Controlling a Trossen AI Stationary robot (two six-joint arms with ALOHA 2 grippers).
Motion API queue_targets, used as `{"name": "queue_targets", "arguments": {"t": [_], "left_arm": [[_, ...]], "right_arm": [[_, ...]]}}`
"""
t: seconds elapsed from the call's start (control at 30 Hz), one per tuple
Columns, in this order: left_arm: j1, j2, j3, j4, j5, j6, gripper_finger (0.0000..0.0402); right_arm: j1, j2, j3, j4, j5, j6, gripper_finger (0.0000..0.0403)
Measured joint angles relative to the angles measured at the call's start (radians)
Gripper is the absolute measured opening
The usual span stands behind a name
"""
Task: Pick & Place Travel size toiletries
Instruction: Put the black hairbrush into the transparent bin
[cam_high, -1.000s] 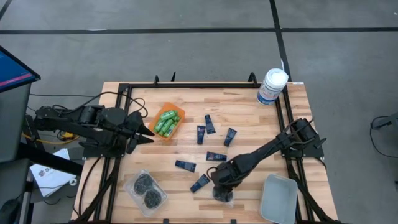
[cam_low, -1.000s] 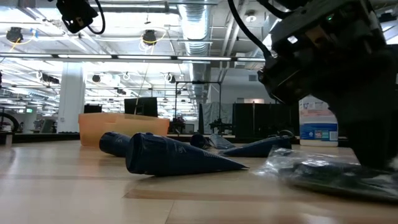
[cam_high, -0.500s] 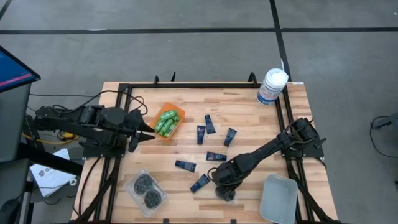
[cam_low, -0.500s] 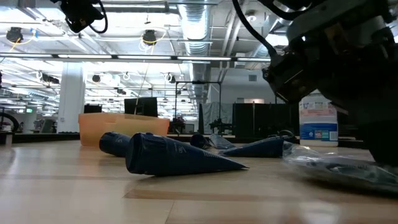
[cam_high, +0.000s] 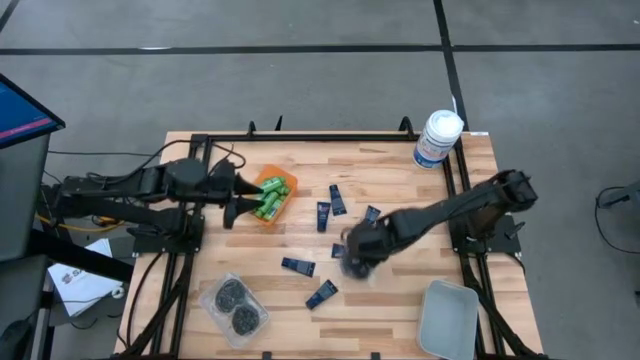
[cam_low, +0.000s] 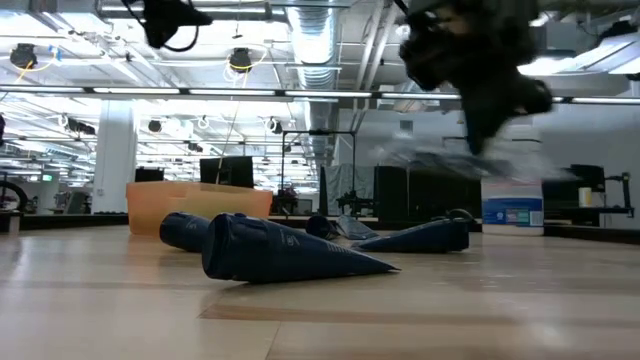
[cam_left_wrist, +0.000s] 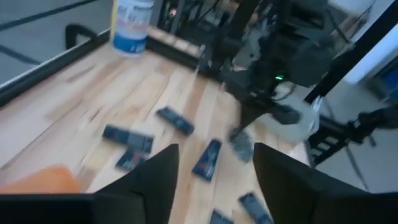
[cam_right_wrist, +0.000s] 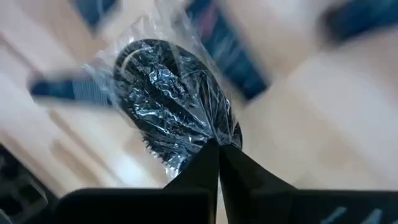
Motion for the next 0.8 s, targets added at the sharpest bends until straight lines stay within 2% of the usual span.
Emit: {"name": "queue_targets", "arguments": {"t": [0.1, 0.2, 0.37, 0.67, 0.8], "left_arm": [[0.027, 0.065, 0.0, 0.121, 0.051, -0.001, 0.023], [0.038, 0.146, 0.0, 0.239, 0.059, -0.008, 0.0251], [0.042, 0.289, 0.0, 0.39, 0.061, -0.013, 0.0266], [0.042, 0.56, 0.001, 0.651, 0.104, -0.118, 0.0263], [0.042, 0.634, -0.001, 0.658, 0.105, -0.14, 0.0262]], "right_arm": [[-0.058, -0.06, 0.001, 0.016, 0.083, -0.024, 0.0], [-0.111, -0.105, 0.001, 0.028, 0.16, -0.049, 0.0], [-0.173, -0.15, 0.001, 0.039, 0.247, -0.078, 0.0], [-0.218, -0.145, 0.001, 0.132, 0.289, -0.153, 0.0], [-0.218, -0.146, 0.001, 0.168, 0.293, -0.178, 0.0]]}}
